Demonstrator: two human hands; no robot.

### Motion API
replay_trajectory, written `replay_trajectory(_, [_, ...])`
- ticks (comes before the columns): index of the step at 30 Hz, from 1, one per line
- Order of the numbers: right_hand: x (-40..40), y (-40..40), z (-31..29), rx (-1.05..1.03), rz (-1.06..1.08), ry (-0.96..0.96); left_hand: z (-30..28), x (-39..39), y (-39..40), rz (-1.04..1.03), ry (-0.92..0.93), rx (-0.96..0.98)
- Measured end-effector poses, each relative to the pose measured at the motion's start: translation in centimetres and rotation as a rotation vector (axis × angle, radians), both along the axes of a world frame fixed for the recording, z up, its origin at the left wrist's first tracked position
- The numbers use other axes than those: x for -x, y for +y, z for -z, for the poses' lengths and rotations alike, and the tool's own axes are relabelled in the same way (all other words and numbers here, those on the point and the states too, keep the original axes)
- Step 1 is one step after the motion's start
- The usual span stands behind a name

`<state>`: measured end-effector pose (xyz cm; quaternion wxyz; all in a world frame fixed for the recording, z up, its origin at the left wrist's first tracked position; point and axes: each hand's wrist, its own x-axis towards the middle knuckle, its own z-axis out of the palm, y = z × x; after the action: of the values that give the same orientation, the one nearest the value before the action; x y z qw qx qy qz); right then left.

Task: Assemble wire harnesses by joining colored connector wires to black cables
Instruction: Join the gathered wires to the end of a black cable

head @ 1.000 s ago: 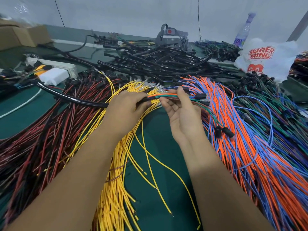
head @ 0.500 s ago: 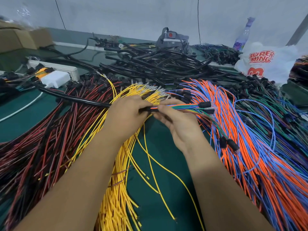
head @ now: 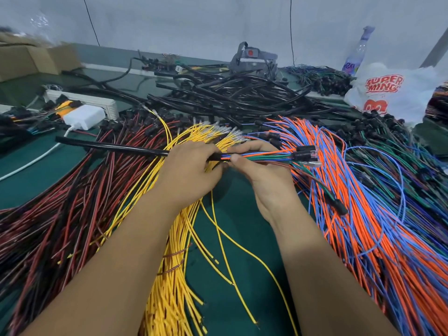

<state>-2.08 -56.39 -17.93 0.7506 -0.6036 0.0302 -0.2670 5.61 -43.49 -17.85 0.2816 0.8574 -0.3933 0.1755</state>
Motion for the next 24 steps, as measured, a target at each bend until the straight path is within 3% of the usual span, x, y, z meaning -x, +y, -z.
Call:
replay_trajectory(7, [0.0,-0.4,0.0,-0.037,0.128,0.07,-0.3,0.5,-0.2,0.046,-0.037,-0.087])
replay_trajectory(14, [-0.2,0.2,-0.1,-0.024,0.187,-0.013,-0.3,0.9,-0.2,0.002,0.109,-0.188])
replay_trajectory(19, [-0.2,-0.1,-0.2,-0.055,0.104,0.003,-0.2,1.3,-0.1,0.002,0.154,-0.14])
replay_trajectory(24, [-0.4,-0.3,0.1,0.026,0.119,0.009,-0.2,1.5,-0.4,0.078,0.125,0.048])
